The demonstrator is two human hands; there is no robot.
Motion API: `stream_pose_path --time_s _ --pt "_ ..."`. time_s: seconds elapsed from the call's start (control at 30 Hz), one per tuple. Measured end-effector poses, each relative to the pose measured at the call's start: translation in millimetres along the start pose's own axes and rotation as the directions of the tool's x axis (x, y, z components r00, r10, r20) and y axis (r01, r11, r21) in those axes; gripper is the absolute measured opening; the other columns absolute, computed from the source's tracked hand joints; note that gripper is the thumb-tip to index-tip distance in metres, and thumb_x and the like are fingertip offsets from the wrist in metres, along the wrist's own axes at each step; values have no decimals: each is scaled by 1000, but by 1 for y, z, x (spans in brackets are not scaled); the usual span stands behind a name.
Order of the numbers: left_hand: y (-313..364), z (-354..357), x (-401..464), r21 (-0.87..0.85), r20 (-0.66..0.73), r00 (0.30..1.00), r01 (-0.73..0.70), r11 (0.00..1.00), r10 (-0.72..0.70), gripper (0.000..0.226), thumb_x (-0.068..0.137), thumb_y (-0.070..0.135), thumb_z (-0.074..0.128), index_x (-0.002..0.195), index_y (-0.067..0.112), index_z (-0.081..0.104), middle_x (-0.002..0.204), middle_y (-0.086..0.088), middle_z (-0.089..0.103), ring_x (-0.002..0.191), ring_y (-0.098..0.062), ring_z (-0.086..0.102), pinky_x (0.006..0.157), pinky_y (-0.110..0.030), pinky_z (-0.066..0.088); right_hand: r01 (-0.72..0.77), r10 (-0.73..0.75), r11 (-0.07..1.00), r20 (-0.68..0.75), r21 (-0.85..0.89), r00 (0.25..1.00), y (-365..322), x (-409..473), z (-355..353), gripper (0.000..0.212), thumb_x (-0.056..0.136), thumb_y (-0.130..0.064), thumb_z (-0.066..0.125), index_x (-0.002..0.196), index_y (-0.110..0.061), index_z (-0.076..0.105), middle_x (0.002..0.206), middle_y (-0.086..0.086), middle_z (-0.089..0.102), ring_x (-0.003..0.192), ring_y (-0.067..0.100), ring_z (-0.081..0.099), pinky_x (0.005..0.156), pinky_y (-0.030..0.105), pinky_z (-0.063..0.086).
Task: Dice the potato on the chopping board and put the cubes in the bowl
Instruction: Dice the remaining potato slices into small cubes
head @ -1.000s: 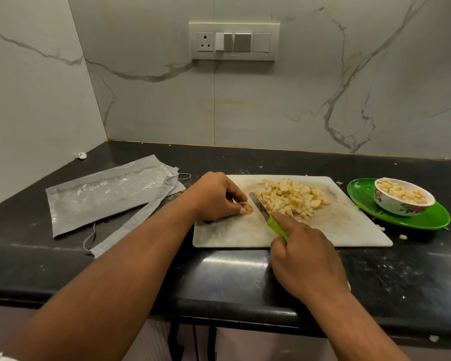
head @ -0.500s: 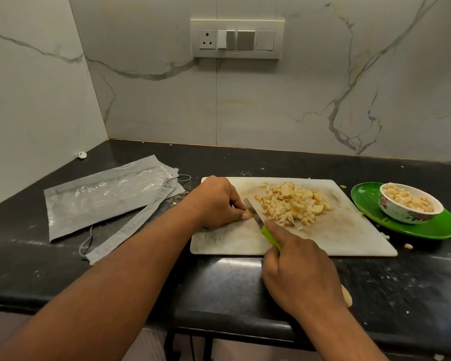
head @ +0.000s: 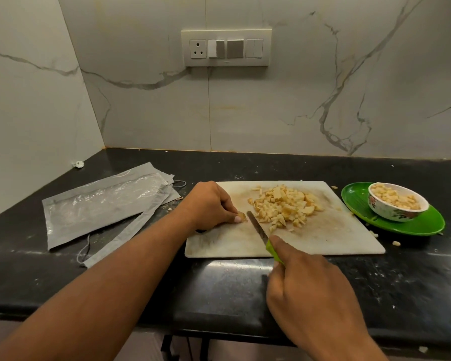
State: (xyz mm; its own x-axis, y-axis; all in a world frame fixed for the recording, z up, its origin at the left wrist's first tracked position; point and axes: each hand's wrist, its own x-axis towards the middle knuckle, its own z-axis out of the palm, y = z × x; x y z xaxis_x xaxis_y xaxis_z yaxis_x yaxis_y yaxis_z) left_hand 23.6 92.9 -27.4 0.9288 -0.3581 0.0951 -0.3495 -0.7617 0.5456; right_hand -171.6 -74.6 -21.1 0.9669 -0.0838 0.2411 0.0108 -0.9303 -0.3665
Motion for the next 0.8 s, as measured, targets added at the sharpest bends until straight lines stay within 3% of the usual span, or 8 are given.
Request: stream_pose_path --time_s 0.07,0.2,0.43,0.6,0.8 --pt "0 0 -4 -44 -26 999 23 999 -24 16 73 39 93 74 28 82 70 18 75 70 2 67 64 -15 51 12 -12 1000 -49 9 999 -4 10 8 57 98 -34 35 154 -36 28 103 -5 68 83 13 56 73 32 45" --pt "1 3 -10 -44 -27 999 23 999 -25 12 78 37 90 80 27 83 73 13 75 73 -5 69 71 -23 58 16 -15 1000 -39 22 999 -11 35 33 59 96 -30 36 155 -32 31 114 -2 67 96 18 60 80 35 49" --pt "1 8 -9 -3 -50 999 -3 1000 3 9 83 33 87 84 24 83 78 11 76 77 -5 69 74 -24 58 86 -88 994 -35 -63 996 -6 26 39 60 95 -31 36 154 -36 28 104 -1 67 87 19 59 70 36 42" --pt "0 6 -11 1 -45 999 -23 1000 23 11 85 35 85 87 25 83 79 14 74 78 -4 67 73 -22 55 28 -28 999 -18 -39 999 -2 -2 15 56 100 -37 34 154 -40 24 110 -4 67 93 12 59 84 32 47" --pt "1 8 -15 54 -51 998 -45 998 48 7 88 33 82 89 26 83 83 12 75 80 -8 68 80 -33 62 18 -23 998 -86 -52 996 -18 22 30 61 96 -29 37 156 -33 27 93 -1 65 75 17 50 65 34 38"
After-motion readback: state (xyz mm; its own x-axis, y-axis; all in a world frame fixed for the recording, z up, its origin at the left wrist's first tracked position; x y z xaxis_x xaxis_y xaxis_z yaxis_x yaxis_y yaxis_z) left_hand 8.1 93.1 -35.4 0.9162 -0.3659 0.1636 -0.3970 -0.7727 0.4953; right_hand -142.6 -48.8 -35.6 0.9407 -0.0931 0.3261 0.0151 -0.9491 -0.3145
